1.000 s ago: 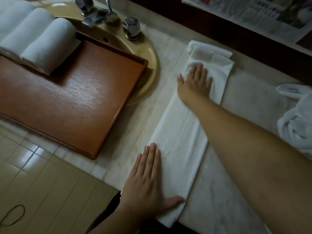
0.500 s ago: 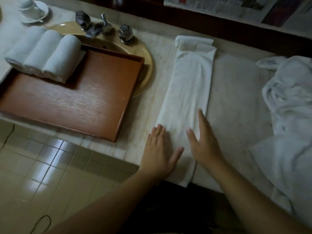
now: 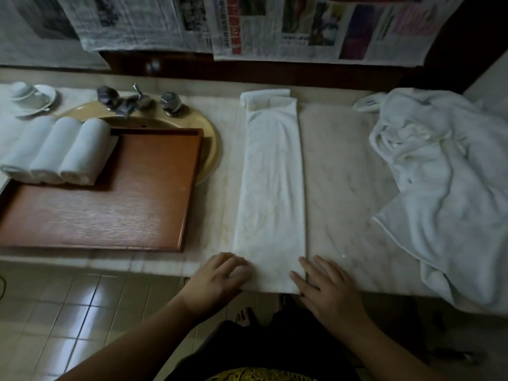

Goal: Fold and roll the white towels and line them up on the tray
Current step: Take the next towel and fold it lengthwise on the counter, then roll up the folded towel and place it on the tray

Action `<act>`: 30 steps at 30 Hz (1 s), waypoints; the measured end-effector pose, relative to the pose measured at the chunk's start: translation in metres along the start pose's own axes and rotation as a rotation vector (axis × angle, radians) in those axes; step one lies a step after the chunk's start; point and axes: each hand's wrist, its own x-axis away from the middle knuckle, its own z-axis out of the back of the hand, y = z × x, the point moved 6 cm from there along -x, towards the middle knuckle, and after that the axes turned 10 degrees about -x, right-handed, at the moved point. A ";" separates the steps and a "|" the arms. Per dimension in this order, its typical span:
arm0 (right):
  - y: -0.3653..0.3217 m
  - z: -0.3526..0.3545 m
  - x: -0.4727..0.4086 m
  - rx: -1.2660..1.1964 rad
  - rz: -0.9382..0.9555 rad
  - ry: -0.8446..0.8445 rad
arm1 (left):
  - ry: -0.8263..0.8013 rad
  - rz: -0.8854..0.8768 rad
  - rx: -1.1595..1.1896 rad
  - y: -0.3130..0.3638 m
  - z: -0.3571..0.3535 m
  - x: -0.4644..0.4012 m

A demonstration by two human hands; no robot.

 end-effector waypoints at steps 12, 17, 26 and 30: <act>0.028 0.006 -0.019 -0.582 -0.705 0.178 | -0.038 0.630 0.297 -0.020 0.002 -0.007; 0.024 0.013 -0.027 -0.390 -0.503 0.150 | -0.016 0.612 0.221 -0.025 -0.002 -0.021; 0.007 0.015 -0.024 -0.081 0.010 -0.006 | 0.058 0.025 -0.074 -0.014 0.014 -0.017; 0.010 0.014 -0.021 -0.024 0.030 0.039 | 0.001 0.000 -0.085 -0.021 0.006 -0.009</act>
